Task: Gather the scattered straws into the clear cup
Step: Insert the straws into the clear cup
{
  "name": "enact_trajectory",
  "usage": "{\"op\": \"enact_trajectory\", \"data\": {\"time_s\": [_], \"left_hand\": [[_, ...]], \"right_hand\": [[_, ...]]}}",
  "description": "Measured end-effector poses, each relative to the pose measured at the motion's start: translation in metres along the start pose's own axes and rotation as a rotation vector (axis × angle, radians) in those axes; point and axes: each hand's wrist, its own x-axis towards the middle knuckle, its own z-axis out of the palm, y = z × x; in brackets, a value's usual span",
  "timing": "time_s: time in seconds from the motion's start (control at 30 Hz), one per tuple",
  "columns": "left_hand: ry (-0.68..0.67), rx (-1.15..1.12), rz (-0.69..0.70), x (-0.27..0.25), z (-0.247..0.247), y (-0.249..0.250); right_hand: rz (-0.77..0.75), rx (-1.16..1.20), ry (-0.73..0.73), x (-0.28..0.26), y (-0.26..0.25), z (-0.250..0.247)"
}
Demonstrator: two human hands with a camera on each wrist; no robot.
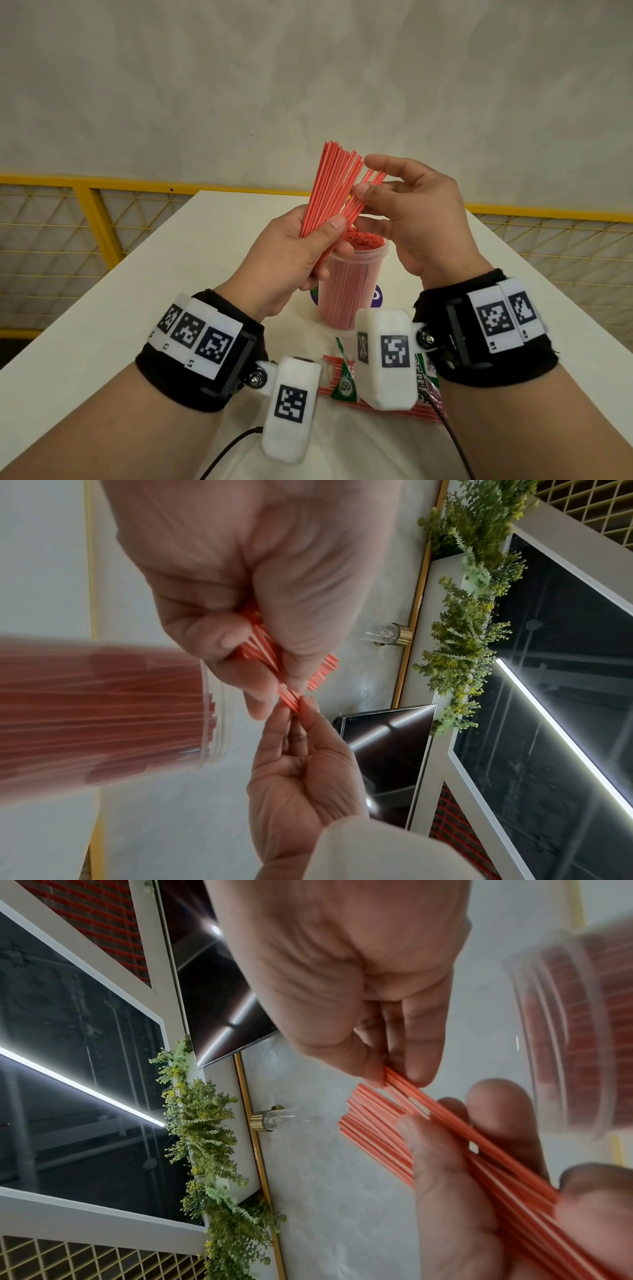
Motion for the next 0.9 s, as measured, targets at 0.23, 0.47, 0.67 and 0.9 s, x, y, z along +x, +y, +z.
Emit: {"op": "enact_trajectory", "data": {"time_s": [0.23,0.47,0.67,0.9], "left_hand": [[0.135,0.028,0.012,0.002,0.002,0.001],[0.212,0.147,0.025,0.005,0.000,-0.004],[0.194,0.193,0.010,0.005,0.001,-0.005],[0.186,0.157,0.041,0.005,0.002,-0.007]], "right_hand": [[-0.085,0.038,0.094,0.006,0.001,-0.006],[-0.214,-0.008,0.335,0.018,0.010,-0.023],[-0.276,-0.121,0.342,0.021,0.014,-0.026],[-0.365,-0.221,0.313,0.021,0.011,-0.024]]}}
